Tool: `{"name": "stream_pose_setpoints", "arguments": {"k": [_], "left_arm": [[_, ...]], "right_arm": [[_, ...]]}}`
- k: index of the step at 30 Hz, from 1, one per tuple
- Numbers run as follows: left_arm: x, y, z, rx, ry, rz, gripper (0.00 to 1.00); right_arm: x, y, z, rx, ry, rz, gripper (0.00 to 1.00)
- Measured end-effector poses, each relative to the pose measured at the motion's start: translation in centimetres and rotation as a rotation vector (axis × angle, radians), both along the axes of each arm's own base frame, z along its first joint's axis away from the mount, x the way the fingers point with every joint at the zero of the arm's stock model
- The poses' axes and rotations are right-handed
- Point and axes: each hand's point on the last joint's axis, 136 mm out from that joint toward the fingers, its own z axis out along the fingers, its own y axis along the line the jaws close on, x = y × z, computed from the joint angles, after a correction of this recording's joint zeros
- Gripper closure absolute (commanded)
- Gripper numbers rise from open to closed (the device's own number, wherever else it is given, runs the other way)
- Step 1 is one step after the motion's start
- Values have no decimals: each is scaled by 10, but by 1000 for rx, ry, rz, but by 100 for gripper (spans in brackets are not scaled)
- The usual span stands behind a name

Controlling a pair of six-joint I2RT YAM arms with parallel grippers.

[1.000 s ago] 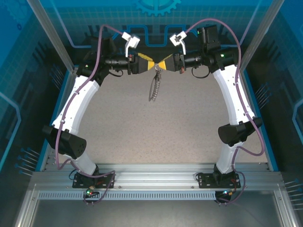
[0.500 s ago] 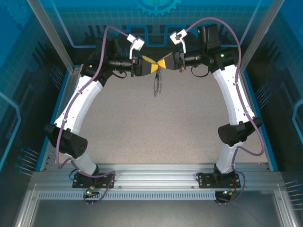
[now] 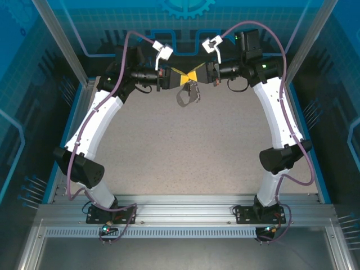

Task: Put the keys on the keyring

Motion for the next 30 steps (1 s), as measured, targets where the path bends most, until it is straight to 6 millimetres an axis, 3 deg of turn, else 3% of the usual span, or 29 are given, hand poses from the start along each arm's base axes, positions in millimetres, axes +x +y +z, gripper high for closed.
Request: {"name": "stream_pose_setpoints", "arguments": {"k": [7,9,11,17,21,30], "left_arm": [[0,-1,5,-18,-11,-10,100],[1,-1,6,-24,-23,-4,100],[2,-2,8,-35,-40,0,100],[12,-1,12,-82,-50,59,100],[18,-1,21,-126,-58,87,100],[17,2,52,-224,-93,101,100]], "right_arm": [[0,-1,5,8,-19,-7,99],[2,-3,7,12,-9,-16,81],[6,-5,7,17,2,-33,71],[17,-32,11,67,41,-122,69],[12,-47,21,110,29,-176,65],[5,-45,36,204,21,-175,61]]}}
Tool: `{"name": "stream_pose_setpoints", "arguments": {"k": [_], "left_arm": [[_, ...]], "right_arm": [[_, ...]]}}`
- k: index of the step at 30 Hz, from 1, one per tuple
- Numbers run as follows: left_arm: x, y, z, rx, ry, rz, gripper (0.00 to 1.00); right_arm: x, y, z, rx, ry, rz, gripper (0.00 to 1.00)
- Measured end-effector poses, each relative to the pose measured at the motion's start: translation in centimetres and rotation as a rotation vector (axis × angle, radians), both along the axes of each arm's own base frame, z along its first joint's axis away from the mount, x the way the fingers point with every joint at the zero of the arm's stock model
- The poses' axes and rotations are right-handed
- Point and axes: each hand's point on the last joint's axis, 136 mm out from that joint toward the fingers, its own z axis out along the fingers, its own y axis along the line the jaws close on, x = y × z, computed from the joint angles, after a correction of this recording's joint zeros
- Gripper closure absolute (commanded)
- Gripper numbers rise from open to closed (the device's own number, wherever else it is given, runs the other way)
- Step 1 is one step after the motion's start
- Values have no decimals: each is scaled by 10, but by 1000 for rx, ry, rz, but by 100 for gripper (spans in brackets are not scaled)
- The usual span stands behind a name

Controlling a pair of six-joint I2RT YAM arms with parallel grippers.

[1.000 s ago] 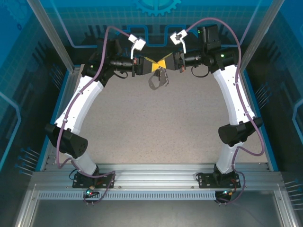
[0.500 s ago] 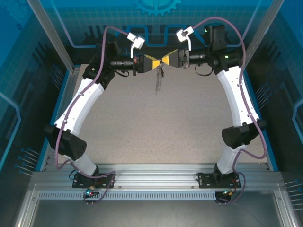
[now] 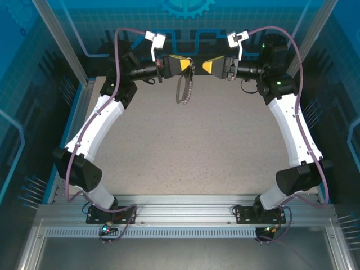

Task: Put the keys on the keyring

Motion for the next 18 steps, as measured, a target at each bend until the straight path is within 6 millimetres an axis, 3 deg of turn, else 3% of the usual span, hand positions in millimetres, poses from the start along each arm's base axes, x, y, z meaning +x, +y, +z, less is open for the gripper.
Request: {"name": "stream_pose_setpoints", "arguments": {"k": [9,18], "left_arm": [[-6,0,12,-28,-15,-2,100],[-8,1,13,-33,-16,-1,100]], "right_arm": [[-14,26,9,31,-18,72,62],[-8,32,4,34,-3,69,64]]}}
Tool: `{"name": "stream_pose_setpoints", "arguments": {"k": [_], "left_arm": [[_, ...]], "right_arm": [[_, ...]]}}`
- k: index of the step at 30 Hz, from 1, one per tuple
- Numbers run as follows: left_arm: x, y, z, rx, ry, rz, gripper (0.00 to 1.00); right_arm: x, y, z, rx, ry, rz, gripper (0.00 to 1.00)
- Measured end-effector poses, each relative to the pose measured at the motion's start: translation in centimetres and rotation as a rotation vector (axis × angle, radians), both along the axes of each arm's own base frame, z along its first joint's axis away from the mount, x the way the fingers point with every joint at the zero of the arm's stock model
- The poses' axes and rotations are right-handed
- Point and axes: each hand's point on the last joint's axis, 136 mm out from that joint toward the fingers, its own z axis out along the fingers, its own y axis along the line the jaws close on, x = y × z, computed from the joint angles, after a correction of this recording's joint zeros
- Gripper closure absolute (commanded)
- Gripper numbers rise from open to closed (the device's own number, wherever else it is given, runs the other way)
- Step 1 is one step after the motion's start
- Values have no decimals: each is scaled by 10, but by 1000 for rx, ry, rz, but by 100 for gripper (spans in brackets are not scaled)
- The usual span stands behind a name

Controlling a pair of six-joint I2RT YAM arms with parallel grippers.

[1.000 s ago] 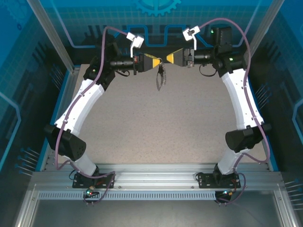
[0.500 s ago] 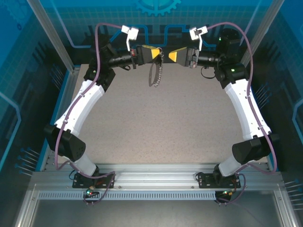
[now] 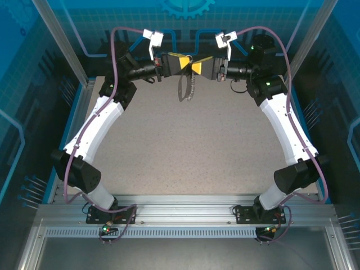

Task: Put the keys on the keyring

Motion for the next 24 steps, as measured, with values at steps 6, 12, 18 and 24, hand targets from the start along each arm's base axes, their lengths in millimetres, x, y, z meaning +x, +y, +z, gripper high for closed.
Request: {"name": "stream_pose_setpoints", "arguments": {"k": [6,12,18,24], "left_arm": [[-4,-1,0,-1,2,-2,100],[-3,-1,-3,-1,14,0,100],[2,0,-6,-5,26,25,100],[4,1,-5,-15,19,38,100]], "right_arm": [[2,1,2,8,-3,0,71],[7,2,-1,12,7,1,82],[7,3,2,17,6,15,100],[7,4,2,19,4,19,100]]}}
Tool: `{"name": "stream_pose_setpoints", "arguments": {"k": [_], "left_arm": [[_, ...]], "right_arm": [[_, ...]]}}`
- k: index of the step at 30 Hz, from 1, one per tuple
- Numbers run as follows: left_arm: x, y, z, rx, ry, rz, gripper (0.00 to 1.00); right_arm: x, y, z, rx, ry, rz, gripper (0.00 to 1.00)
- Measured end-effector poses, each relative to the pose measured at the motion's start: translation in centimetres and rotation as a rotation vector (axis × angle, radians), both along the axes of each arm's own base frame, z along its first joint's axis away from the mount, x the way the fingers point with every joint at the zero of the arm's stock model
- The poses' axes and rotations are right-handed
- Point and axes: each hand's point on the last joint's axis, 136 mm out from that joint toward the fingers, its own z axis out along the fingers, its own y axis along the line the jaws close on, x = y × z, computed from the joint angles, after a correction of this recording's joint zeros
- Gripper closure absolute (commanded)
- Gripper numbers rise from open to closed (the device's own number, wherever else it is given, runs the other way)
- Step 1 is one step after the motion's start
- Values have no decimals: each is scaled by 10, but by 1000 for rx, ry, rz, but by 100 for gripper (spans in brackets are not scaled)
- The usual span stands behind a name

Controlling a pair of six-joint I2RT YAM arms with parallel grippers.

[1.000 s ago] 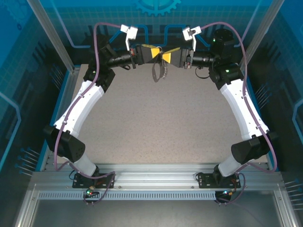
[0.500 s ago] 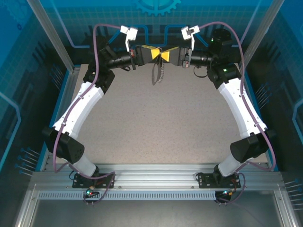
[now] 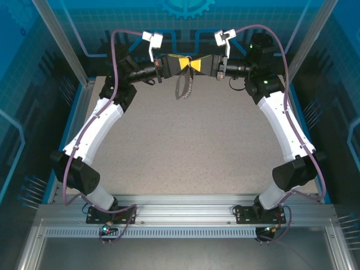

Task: Put the keys on the keyring

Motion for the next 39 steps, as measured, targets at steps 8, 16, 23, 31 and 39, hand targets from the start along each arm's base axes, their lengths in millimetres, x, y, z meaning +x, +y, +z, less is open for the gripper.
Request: {"name": "stream_pose_setpoints", "arguments": {"k": [8,16,23,31,39], "left_arm": [[6,1,-2,-32,24,18,100],[9,2,-1,-50,29,38,100],[8,3,4,-63,10,46,100],[8,3,5,-65,9,47,100],[4,5,6,-70,7,56,100]], "right_arm": [[6,3,-4,0,1,2,100],[8,5,-6,1,6,2,74],[13,6,-25,-6,65,-22,69],[6,6,-27,-9,73,-56,67],[4,13,-27,-10,74,-68,72]]}}
